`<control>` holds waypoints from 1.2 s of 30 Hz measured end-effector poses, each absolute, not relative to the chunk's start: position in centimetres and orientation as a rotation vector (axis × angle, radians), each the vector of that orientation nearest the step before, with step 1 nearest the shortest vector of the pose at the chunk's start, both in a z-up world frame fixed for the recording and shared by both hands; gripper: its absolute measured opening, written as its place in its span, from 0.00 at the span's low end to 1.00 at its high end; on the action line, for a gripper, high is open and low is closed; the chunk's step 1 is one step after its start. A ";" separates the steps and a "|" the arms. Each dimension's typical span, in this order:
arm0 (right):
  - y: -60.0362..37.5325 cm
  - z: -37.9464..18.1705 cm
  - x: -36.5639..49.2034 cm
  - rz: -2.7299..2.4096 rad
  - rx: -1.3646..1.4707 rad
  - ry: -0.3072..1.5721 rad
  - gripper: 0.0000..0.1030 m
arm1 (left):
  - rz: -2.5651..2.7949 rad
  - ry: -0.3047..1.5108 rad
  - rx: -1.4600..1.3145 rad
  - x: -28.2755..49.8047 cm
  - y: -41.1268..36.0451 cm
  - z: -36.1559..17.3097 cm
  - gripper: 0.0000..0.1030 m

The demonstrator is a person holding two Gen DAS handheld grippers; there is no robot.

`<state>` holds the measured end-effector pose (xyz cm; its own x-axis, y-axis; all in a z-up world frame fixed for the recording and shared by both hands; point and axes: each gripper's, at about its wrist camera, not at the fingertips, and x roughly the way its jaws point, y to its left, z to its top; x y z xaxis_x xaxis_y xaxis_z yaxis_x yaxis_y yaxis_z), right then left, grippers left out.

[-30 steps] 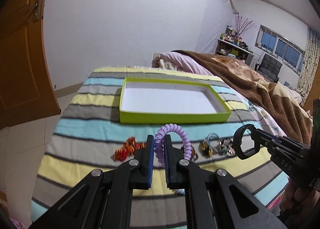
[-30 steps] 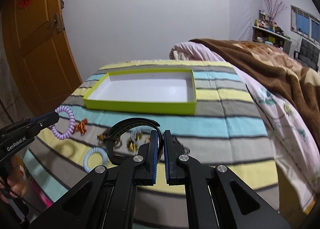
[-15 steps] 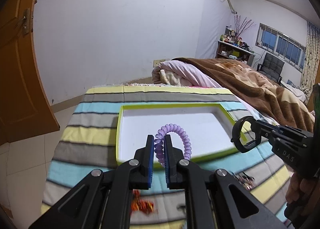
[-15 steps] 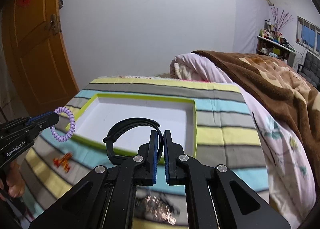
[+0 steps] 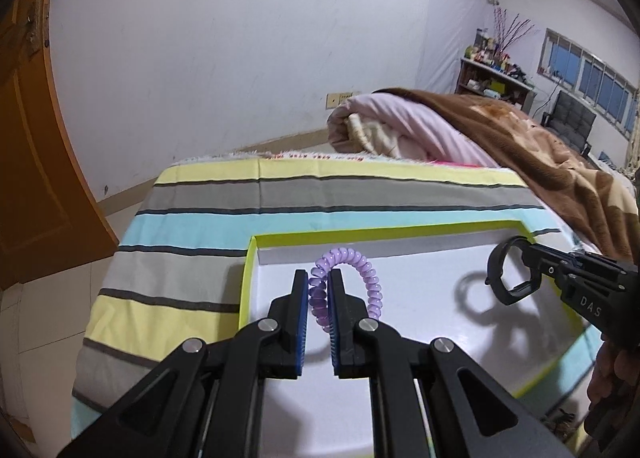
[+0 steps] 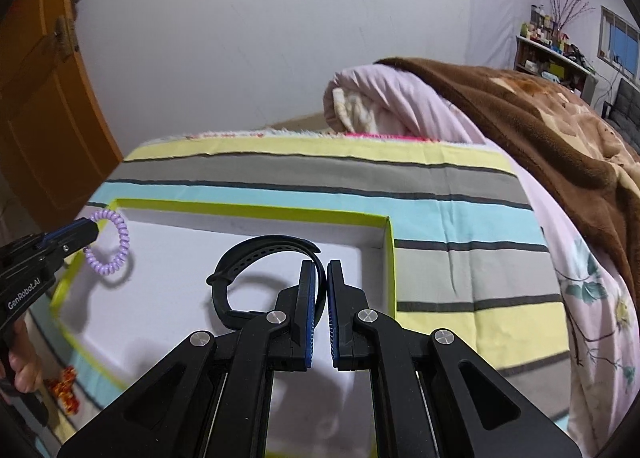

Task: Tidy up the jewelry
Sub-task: 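Carry both items into the green box and open both tools, then withdraw both tools from the box back toward the jewelry row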

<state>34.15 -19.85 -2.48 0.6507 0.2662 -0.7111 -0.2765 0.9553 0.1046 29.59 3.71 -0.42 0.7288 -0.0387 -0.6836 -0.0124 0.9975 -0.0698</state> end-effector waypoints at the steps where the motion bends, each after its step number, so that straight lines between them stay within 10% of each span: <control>1: -19.8 -2.8 34.5 0.305 -0.016 0.815 0.06 | -0.010 0.761 -0.071 29.9 3.8 -0.7 0.10; 36: -21.0 2.6 21.0 0.359 -0.009 0.656 0.13 | 0.016 0.637 -0.098 16.8 4.2 3.2 0.37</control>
